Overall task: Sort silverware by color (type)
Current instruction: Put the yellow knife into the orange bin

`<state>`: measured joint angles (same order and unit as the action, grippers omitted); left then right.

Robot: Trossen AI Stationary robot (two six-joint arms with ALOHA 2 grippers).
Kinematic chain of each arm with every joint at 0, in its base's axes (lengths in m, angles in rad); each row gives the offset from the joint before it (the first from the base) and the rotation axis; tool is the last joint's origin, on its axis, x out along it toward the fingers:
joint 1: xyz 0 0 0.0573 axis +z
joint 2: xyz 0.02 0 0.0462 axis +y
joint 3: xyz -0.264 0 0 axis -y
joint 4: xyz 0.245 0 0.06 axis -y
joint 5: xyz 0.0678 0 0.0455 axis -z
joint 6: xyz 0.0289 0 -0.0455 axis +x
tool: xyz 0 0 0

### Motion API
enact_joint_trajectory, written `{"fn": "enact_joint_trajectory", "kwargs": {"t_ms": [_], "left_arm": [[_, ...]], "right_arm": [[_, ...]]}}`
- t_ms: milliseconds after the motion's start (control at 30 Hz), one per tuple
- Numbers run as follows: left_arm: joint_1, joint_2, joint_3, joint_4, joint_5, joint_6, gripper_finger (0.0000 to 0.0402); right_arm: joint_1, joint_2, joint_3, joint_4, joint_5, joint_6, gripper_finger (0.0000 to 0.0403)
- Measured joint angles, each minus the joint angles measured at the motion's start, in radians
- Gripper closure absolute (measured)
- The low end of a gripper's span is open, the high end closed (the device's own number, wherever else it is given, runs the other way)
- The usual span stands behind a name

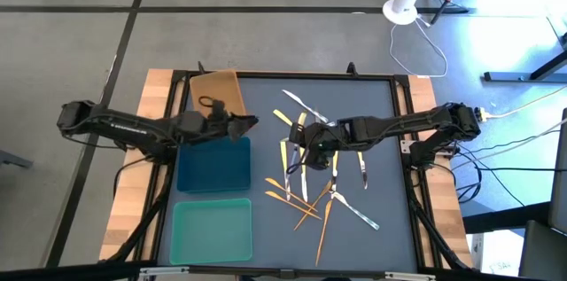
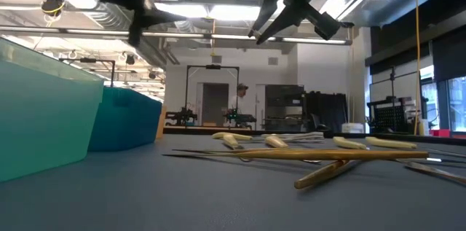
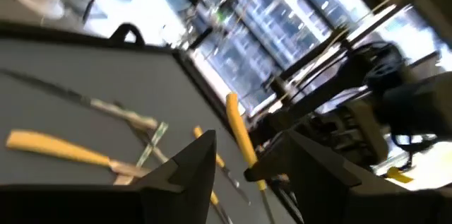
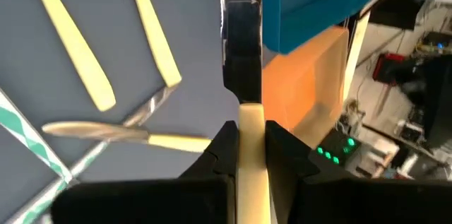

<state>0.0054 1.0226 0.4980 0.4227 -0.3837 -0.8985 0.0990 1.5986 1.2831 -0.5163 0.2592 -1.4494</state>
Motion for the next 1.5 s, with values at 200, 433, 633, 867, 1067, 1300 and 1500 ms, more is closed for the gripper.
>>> {"fn": "enact_joint_trajectory", "kwargs": {"t_ms": [200,433,633,867,1067,1300,1500], "left_arm": [[0.078,0.17,0.132,-0.096,0.172,-0.134,0.0242],[0.147,0.358,0.255,-0.094,0.359,-0.223,0.0242],[0.16,0.48,0.362,-0.092,0.458,-0.225,0.0242],[0.168,0.529,0.404,-0.098,0.517,-0.236,0.0242],[0.168,0.528,0.404,-0.107,0.529,-0.247,0.0242],[0.167,0.528,0.404,-0.127,0.587,-0.253,0.0242],[0.167,0.528,0.404,-0.126,0.588,-0.254,0.0242]], "right_arm": [[0.007,0.0,0.0,0.019,-0.08,0.0,0.0368],[0.039,0.0,0.0,0.059,-0.095,0.0,0.0368],[0.045,0.0,0.0,0.059,-0.096,0.0,0.0368],[0.046,0.0,0.0,0.029,-0.094,0.009,0.0368],[0.046,0.0,0.0,0.027,-0.089,0.008,0.0368],[0.063,0.0,0.0,0.029,-0.109,-0.033,0.0368],[0.095,0.0,0.0,0.05,-0.148,-0.077,0.0368]]}}
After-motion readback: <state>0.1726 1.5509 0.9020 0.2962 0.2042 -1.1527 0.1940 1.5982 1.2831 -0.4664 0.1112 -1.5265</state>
